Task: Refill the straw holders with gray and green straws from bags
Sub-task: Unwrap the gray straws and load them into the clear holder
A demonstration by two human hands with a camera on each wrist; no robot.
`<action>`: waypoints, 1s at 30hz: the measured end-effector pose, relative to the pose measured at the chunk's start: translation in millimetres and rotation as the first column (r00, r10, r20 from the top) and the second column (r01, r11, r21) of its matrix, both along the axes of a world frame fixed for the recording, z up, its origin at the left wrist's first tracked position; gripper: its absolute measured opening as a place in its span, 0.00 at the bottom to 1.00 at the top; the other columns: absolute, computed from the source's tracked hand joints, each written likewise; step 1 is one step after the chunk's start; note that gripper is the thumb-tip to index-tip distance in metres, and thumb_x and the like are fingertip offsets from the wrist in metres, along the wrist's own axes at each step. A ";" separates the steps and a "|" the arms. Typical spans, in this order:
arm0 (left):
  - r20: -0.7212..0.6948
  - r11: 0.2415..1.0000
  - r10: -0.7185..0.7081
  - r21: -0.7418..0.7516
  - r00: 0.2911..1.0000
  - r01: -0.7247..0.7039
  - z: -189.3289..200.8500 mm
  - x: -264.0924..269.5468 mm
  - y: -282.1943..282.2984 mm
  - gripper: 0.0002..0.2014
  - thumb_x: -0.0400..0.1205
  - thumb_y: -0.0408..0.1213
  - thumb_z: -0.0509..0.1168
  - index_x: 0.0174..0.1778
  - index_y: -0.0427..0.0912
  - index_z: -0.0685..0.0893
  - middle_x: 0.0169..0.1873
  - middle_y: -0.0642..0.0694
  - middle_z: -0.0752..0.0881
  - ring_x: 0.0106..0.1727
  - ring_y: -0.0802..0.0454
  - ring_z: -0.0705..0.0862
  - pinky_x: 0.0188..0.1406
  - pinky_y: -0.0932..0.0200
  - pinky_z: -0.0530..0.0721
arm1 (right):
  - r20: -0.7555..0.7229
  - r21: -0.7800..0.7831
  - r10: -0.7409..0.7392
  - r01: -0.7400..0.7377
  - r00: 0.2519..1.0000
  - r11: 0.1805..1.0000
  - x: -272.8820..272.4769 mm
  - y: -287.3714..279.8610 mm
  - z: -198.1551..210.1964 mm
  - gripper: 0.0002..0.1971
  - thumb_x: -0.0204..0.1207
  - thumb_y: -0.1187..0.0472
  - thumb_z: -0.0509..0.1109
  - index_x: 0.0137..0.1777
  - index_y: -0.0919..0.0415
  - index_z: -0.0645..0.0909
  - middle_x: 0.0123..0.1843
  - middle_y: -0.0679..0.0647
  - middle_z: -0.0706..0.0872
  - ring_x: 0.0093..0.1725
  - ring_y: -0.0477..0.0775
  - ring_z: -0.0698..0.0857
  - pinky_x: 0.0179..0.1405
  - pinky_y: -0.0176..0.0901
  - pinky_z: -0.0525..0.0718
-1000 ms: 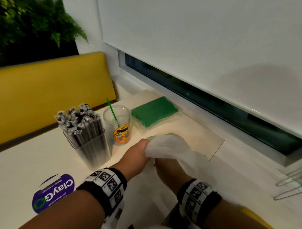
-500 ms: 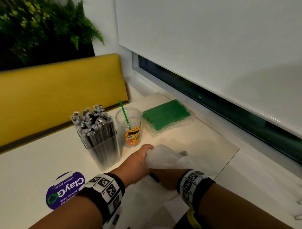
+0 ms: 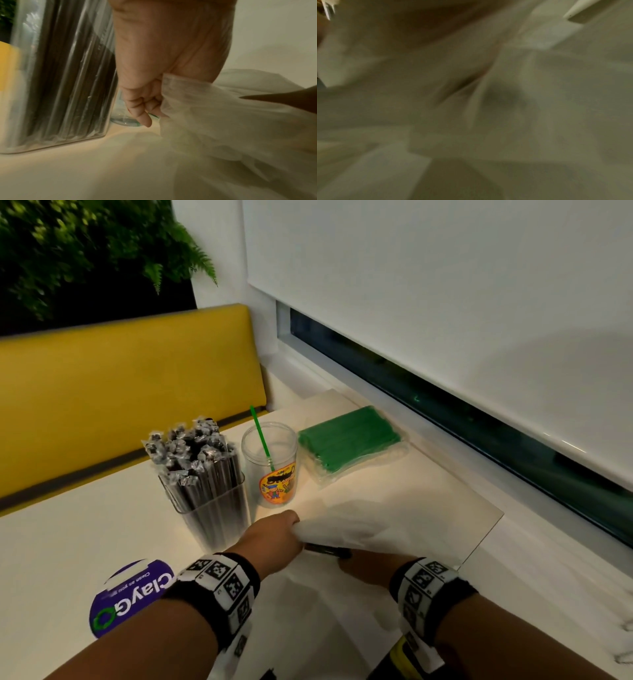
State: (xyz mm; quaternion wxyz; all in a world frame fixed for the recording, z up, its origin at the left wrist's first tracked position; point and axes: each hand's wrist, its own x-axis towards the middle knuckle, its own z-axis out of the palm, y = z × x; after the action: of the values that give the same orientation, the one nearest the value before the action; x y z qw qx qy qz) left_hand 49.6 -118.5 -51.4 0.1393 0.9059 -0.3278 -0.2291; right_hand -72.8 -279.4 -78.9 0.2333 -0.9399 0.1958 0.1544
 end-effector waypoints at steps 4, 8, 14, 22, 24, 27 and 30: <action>0.111 0.999 0.034 -0.041 0.993 -0.030 -3.7 2.3 1.7 0.14 0.79 0.33 0.62 0.60 0.49 0.78 0.56 0.45 0.85 0.58 0.42 0.84 0.54 0.51 0.83 | -0.139 0.029 0.110 -0.107 0.984 0.994 0.5 6.4 21.4 0.23 0.80 0.58 0.62 0.76 0.51 0.72 0.69 0.56 0.81 0.64 0.58 0.79 0.67 0.48 0.78; 0.112 0.995 0.095 -0.001 0.989 -0.095 -14.2 8.6 4.8 0.23 0.80 0.31 0.60 0.72 0.47 0.74 0.66 0.42 0.79 0.66 0.40 0.80 0.64 0.49 0.81 | -0.007 0.132 0.276 -0.273 0.961 0.953 -3.7 18.3 56.7 0.21 0.78 0.64 0.68 0.71 0.55 0.77 0.63 0.56 0.84 0.62 0.58 0.81 0.56 0.35 0.71; 0.069 0.985 0.150 -0.098 0.986 -0.142 -17.5 5.7 15.2 0.20 0.75 0.41 0.64 0.65 0.50 0.76 0.61 0.45 0.84 0.55 0.42 0.85 0.54 0.47 0.87 | 0.371 0.610 0.078 -0.306 0.925 0.731 -2.3 40.1 141.8 0.09 0.76 0.66 0.74 0.51 0.51 0.87 0.43 0.42 0.90 0.44 0.37 0.86 0.49 0.32 0.81; 0.359 0.838 0.158 -0.542 0.920 0.068 41.1 -41.0 64.6 0.37 0.74 0.59 0.70 0.77 0.49 0.70 0.68 0.51 0.78 0.68 0.49 0.76 0.69 0.53 0.76 | 0.662 0.743 -0.638 -0.455 0.393 0.491 40.6 32.4 241.8 0.06 0.77 0.69 0.68 0.46 0.57 0.80 0.47 0.60 0.89 0.59 0.63 0.86 0.71 0.65 0.77; 0.535 0.734 0.257 -0.650 0.805 0.198 57.1 -45.5 78.3 0.36 0.73 0.56 0.69 0.74 0.41 0.71 0.66 0.47 0.76 0.65 0.48 0.75 0.71 0.57 0.71 | 0.726 0.688 -0.608 -0.373 0.322 0.623 59.9 42.2 245.6 0.06 0.73 0.64 0.74 0.46 0.56 0.81 0.47 0.62 0.89 0.57 0.66 0.86 0.64 0.59 0.83; 0.401 0.545 0.548 -0.837 0.734 0.050 81.8 -30.8 85.1 0.51 0.67 0.57 0.75 0.79 0.34 0.60 0.77 0.40 0.65 0.78 0.46 0.63 0.82 0.64 0.54 | 0.792 0.556 -0.422 -0.233 0.442 0.798 85.6 68.4 234.2 0.05 0.76 0.58 0.75 0.48 0.52 0.83 0.47 0.54 0.89 0.51 0.54 0.88 0.50 0.41 0.85; -0.025 0.323 0.649 -0.896 0.761 -0.304 83.9 7.3 87.4 0.69 0.58 0.57 0.83 0.85 0.38 0.46 0.86 0.41 0.52 0.86 0.50 0.51 0.87 0.53 0.50 | 0.739 0.502 -0.295 -0.203 0.605 0.841 108.8 99.3 218.2 0.07 0.77 0.56 0.74 0.53 0.54 0.83 0.45 0.47 0.88 0.47 0.44 0.87 0.45 0.34 0.82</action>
State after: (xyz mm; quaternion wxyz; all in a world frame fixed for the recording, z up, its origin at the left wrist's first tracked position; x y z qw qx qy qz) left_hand 56.9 -31.0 32.6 0.5747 0.7882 -0.1274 0.1797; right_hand 36.0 -180.1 139.3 0.5537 -0.7971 0.0450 -0.2369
